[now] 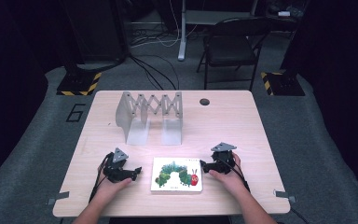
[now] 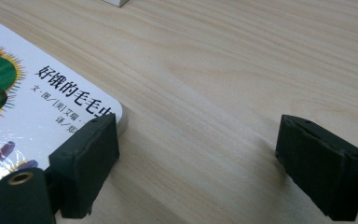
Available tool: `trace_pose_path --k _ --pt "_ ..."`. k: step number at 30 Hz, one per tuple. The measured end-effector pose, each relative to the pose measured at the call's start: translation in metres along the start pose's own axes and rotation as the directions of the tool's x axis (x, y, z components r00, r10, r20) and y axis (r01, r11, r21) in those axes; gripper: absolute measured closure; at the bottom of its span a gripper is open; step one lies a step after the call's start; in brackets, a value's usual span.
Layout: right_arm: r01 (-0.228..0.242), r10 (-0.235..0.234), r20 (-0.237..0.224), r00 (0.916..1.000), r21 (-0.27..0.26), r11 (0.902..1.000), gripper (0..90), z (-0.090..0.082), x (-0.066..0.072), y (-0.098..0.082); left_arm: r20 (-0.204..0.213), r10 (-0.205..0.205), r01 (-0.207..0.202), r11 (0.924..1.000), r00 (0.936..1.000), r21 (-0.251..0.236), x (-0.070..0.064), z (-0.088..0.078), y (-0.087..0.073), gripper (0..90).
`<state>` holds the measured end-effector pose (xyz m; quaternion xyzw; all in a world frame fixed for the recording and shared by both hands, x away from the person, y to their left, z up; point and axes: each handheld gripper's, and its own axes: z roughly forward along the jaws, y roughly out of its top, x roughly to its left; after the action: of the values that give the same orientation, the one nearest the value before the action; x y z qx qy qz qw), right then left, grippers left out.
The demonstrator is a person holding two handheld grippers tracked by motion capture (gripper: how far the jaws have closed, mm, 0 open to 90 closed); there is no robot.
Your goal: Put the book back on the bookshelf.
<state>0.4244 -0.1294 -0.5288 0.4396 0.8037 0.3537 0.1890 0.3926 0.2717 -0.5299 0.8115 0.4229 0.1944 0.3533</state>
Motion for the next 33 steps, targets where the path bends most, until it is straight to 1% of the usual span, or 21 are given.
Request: trace_pose_path --k 1,2,3,7,13,15,16,18,21,22,23,24,25,26,27,28,29,30,31,32,33 --pt "0.001 -0.001 0.0 1.0 0.001 1.0 12.8 -0.0001 0.0 -0.0001 0.002 0.003 -0.003 1.0 1.0 0.007 0.0003 -0.0005 0.0003 12.5" --pt "0.0 0.0 0.0 1.0 0.002 1.0 12.8 -0.0002 0.0001 -0.0001 -0.001 0.001 -0.001 1.0 1.0 -0.002 0.0 0.0001 0.0 12.5" --pt "-0.001 0.001 0.0 1.0 0.002 1.0 12.8 -0.0001 0.0002 -0.0001 -0.001 0.004 -0.004 1.0 1.0 0.002 0.0003 -0.0001 0.0001 12.5" --pt "0.021 -0.021 0.004 0.9998 -0.003 0.9998 13.5 0.0 -0.0006 0.0001 -0.001 0.0 0.0 1.0 1.0 -0.001 0.0 0.0001 0.0 12.4" --pt "0.021 -0.021 0.003 0.9998 -0.003 0.9998 13.5 0.0 -0.0007 0.0001 -0.001 0.0 0.0 1.0 1.0 0.0 0.0 -0.0001 0.0 12.5" --pt "0.022 -0.022 0.001 0.9998 -0.003 0.9998 13.7 0.0 -0.0008 0.0002 0.0 -0.002 0.002 0.9999 1.0 0.012 -0.0002 -0.0011 0.0003 12.5" --pt "0.02 -0.02 0.001 0.9998 -0.004 0.9998 14.5 0.0 -0.0005 0.0005 -0.013 -0.008 0.008 1.0 0.9999 -0.001 -0.0019 -0.0003 -0.0003 12.5" --pt "0.012 -0.012 -0.002 0.9999 -0.003 0.9999 15.7 -0.0002 0.0004 0.0009 -0.011 -0.009 0.009 1.0 0.9999 -0.003 -0.0022 -0.0005 -0.0004 12.7" --pt "0.02 -0.02 -0.006 0.9998 -0.001 0.9998 18.5 -0.0014 0.0011 0.0008 -0.005 -0.01 0.01 0.9999 0.9999 0.007 -0.002 -0.0015 -0.0001 13.1" --pt "0.005 -0.005 -0.005 1.0 0.0 1.0 19.2 -0.002 0.0025 0.0008 -0.011 -0.012 0.012 0.9999 0.9999 0.001 -0.0023 -0.0012 -0.0003 13.7" --pt "0.017 -0.017 -0.004 0.9998 0.006 0.9998 20.0 -0.0027 0.0019 0.0006 -0.006 -0.013 0.013 0.9999 0.9999 0.007 -0.0019 -0.0017 0.0002 14.4" --pt "0.026 -0.026 -0.005 0.9996 0.006 0.9996 21.5 -0.0033 0.0016 0.0007 -0.015 -0.019 0.019 0.9998 0.9997 -0.001 -0.0026 -0.0009 0.0002 14.6" --pt "0.026 -0.026 -0.004 0.9996 0.012 0.9996 23.5 -0.0041 0.0018 0.0011 -0.008 -0.01 0.01 0.9999 0.9999 0.014 -0.0016 -0.002 0.001 14.9" --pt "0.014 -0.014 -0.011 0.9998 0.014 0.9998 26.5 -0.0049 0.003 0.0016 -0.014 -0.02 0.02 0.9998 0.9997 0.001 -0.0022 -0.001 0.0011 15.7" --pt "0.028 -0.028 -0.015 0.9995 0.013 0.9995 28.7 -0.0057 0.0019 0.0013 -0.007 -0.019 0.019 0.9996 0.9998 0.019 -0.0017 -0.0022 0.0019 15.8" --pt "-0.001 0.001 -0.013 0.9999 0.008 1.0 30.8 -0.0058 0.0039 0.002 -0.004 -0.018 0.018 0.9995 0.9998 0.025 -0.0015 -0.0028 0.0022 16.2" --pt "0.0 0.0 -0.016 0.9999 0.014 0.9999 31.9 -0.0065 0.0038 0.0023 -0.006 -0.022 0.022 0.9995 0.9997 0.023 -0.0017 -0.0031 0.0023 17.0" --pt "0.018 -0.017 -0.019 0.9997 0.033 0.9993 33.5 -0.0075 0.0025 0.0034 -0.004 -0.03 0.03 0.9994 0.9995 0.019 -0.0021 -0.0035 0.0023 18.4" --pt "0.015 -0.015 -0.021 0.9997 0.035 0.9993 35.9 -0.0075 0.0027 0.0046 -0.004 -0.024 0.024 0.9995 0.9997 0.021 -0.0012 -0.0046 0.0025 20.3" --pt "0.01 -0.009 -0.031 0.9995 0.04 0.9992 37.9 -0.0082 0.0031 0.0053 0.0 -0.042 0.042 0.999 0.9991 0.014 -0.0016 -0.0047 0.0023 22.3" --pt "0.013 -0.011 -0.037 0.9993 0.051 0.9986 38.5 -0.009 0.0028 0.0061 0.008 -0.046 0.046 0.9988 0.9989 0.016 -0.0008 -0.0056 0.0027 24.2"
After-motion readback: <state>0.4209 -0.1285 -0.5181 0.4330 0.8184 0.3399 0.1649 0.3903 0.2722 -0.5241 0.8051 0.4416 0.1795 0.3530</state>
